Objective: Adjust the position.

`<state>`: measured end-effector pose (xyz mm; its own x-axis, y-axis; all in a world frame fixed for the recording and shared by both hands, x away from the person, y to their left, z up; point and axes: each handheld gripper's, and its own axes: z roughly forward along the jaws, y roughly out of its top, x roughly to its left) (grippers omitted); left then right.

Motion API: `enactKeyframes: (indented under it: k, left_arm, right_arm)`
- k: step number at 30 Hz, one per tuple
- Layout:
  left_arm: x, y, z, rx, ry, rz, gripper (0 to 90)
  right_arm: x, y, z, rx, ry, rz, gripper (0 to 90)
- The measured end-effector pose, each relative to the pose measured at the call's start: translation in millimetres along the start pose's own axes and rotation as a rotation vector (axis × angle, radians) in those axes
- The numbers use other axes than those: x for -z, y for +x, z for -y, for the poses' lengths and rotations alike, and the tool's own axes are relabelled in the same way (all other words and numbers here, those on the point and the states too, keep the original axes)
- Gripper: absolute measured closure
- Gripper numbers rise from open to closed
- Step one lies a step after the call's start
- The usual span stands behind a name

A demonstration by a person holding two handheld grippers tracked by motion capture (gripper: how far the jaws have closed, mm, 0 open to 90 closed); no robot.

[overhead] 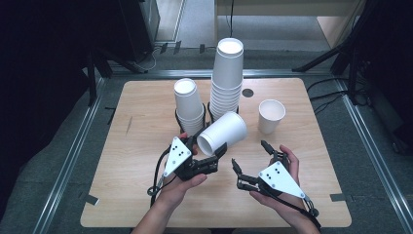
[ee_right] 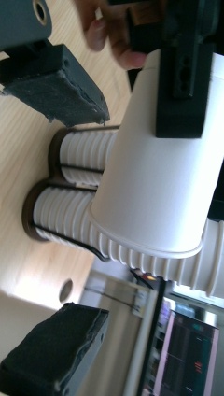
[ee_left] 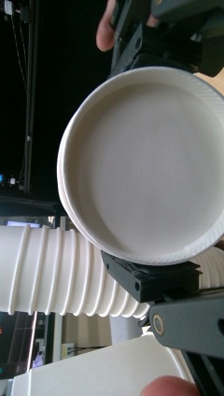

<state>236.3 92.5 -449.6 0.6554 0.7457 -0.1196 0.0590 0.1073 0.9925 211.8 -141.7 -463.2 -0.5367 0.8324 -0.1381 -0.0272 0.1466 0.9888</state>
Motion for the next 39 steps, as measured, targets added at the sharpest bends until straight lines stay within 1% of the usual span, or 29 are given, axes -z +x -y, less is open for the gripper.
enactKeyframes:
  k: [1, 5, 7, 8, 10, 12, 13, 14, 15, 20, 25, 28, 32, 36, 39]
  left_arm:
    - [0.2, -0.4, 0.0, -0.001, -0.006, 0.001, 22.8]
    - [0.6, -1.2, 0.5, -0.004, -0.018, 0.009, 22.8]
    - [1.0, -0.7, 0.8, -0.003, -0.018, 0.011, 22.8]
    - [1.2, -0.2, 1.0, 0.0, -0.02, 0.013, 22.8]
    - [1.2, 0.4, 1.5, 0.005, -0.023, 0.012, 22.8]
    - [1.6, 1.2, 2.2, 0.004, -0.027, 0.014, 22.8]
    - [1.8, 1.5, 2.7, 0.004, -0.029, 0.014, 22.8]
    - [1.8, 1.7, 3.1, 0.005, -0.029, 0.016, 22.8]
    - [1.6, 1.7, 3.5, 0.009, -0.031, 0.02, 22.8]
    - [1.0, 0.2, 4.8, 0.012, -0.034, 0.027, 22.9]
    - [1.9, -0.5, 5.0, 0.01, -0.044, 0.02, 23.1]
    - [2.7, -0.4, 5.5, 0.018, -0.042, 0.022, 23.5]
    - [3.2, -2.2, 5.6, 0.019, -0.049, 0.03, 24.0]
    - [2.8, -5.9, 6.9, -0.015, -0.051, 0.036, 24.6]
    - [2.3, -7.8, 7.3, -0.022, -0.048, 0.035, 24.6]
  right_arm:
    - [0.1, -0.4, -0.3, -0.031, 0.001, -0.007, 6.1]
    - [0.4, 0.3, -2.1, -0.182, 0.004, -0.039, 6.3]
    - [0.2, 1.3, -2.9, -0.237, 0.002, -0.047, 6.3]
    - [0.5, 1.8, -3.7, -0.273, 0.006, -0.053, 6.3]
    - [1.1, 1.7, -5.4, -0.341, -0.006, -0.062, 6.2]
    - [2.0, 0.7, -7.3, -0.409, -0.008, -0.077, 3.0]
    - [2.4, 0.4, -7.9, -0.433, -0.006, -0.078, 1.4]
    - [2.8, -0.1, -8.7, -0.466, -0.003, -0.088, 0.0]
    - [3.2, -0.6, -9.3, -0.504, 0.001, -0.096, 0.0]
    - [2.7, -3.6, -11.5, -0.717, 0.003, -0.125, 0.0]
    - [1.3, -7.7, -15.8, -0.951, -0.004, -0.144, 0.0]
    - [-0.8, -6.4, -17.4, -1.047, -0.001, -0.148, 0.0]
    - [-4.2, -2.8, -18.9, -1.168, 0.009, -0.134, 0.0]
    - [-7.6, 1.5, -20.1, -1.273, 0.009, -0.123, 0.0]
    - [-9.4, 3.9, -22.0, -1.348, 0.008, -0.121, 0.0]
